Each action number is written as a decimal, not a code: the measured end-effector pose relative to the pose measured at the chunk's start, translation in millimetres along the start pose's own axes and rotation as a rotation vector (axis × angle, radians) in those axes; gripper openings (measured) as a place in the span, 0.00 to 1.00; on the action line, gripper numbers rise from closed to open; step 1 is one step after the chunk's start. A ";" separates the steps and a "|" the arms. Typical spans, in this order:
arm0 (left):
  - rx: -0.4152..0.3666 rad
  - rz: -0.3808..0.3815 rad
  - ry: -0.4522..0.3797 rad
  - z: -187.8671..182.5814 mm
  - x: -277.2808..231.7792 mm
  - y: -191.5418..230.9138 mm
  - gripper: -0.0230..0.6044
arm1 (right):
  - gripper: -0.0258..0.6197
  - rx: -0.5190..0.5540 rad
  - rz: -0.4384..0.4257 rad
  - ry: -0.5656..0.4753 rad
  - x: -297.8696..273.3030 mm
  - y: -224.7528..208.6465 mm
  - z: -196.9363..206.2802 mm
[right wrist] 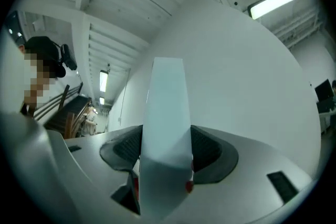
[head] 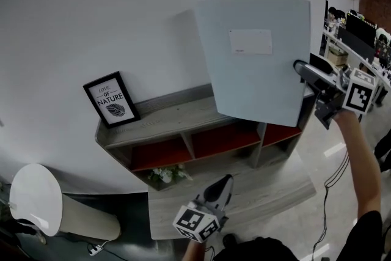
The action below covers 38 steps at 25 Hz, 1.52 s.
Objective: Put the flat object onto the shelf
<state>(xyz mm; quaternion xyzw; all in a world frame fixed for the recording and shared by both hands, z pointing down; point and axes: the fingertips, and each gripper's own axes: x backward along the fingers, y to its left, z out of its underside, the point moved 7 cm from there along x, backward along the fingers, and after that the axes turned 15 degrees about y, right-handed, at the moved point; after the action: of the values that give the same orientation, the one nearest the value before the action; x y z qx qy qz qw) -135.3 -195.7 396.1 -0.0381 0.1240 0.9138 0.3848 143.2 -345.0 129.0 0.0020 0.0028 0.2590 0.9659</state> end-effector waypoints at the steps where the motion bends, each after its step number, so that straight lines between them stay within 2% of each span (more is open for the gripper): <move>1: -0.001 0.004 0.000 -1.2 -0.2 1.8 0.06 | 0.48 0.035 0.002 0.026 -5.7 -0.2 -6.6; 9: 0.003 0.021 0.000 2.3 4.7 17.4 0.06 | 0.48 0.260 -0.043 0.228 -50.2 4.2 -38.5; 14: 0.016 0.022 0.003 5.0 9.2 27.1 0.06 | 0.48 0.395 -0.096 0.346 -79.3 22.1 -64.5; 23: 0.020 0.016 -0.004 8.8 15.0 41.9 0.06 | 0.48 0.641 -0.173 0.648 -136.2 55.9 -84.2; 27: 0.023 0.010 -0.009 8.8 17.3 45.9 0.06 | 0.48 0.737 -0.178 0.758 -157.2 66.1 -85.5; 32: 0.030 0.003 -0.013 10.8 20.6 50.3 0.06 | 0.48 0.797 -0.228 0.867 -175.2 79.7 -87.4; 38: 0.040 0.001 -0.017 13.1 22.6 52.9 0.06 | 0.48 0.878 -0.217 0.998 -197.3 84.6 -85.4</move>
<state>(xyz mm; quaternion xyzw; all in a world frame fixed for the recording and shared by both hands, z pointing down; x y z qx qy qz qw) -188.6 -212.3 415.4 -0.0222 0.1391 0.9116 0.3863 -70.5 -370.3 44.9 0.2742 0.5542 0.1050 0.7789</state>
